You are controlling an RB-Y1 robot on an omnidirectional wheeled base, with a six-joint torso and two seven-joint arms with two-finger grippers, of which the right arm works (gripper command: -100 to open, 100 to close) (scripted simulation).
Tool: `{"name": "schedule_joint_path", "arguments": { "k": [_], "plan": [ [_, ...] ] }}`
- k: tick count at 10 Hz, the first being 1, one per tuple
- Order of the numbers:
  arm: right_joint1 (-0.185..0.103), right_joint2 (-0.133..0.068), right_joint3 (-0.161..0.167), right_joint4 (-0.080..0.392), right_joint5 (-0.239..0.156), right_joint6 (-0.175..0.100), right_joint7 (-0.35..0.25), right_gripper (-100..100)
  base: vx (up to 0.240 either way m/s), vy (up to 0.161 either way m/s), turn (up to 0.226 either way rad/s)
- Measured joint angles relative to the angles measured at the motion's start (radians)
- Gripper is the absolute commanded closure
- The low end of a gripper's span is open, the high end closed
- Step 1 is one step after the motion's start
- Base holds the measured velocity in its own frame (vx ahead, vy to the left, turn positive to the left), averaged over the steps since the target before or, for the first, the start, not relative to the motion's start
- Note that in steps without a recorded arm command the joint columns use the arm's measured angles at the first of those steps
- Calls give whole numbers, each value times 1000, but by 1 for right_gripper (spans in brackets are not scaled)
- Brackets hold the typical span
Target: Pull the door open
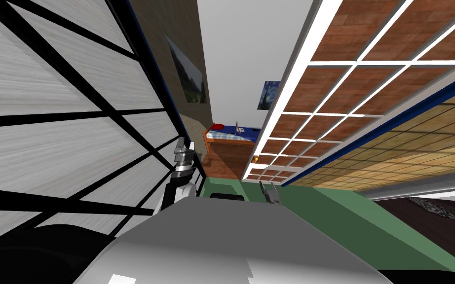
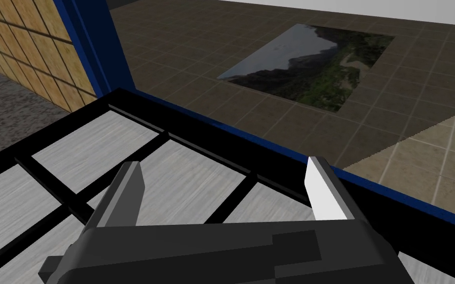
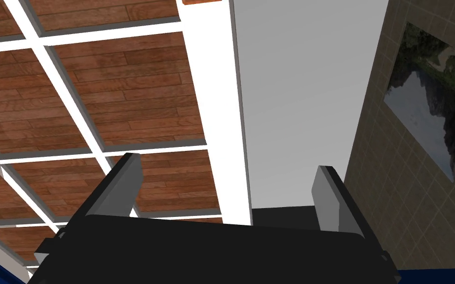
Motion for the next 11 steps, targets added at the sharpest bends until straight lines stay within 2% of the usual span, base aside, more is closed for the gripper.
{"name": "schedule_joint_path", "arguments": {
  "k": [3,5,10,11],
  "plan": [
    [8,9,-9,55,15,-26,58,-100,155,-9,15],
    [3,13,-17,105,22,-48,94,-100,155,-26,9],
    [12,29,-30,176,43,-79,172,-100,153,-54,0],
    [12,29,-30,178,43,-80,175,-100,41,62,182]
  ]
}}
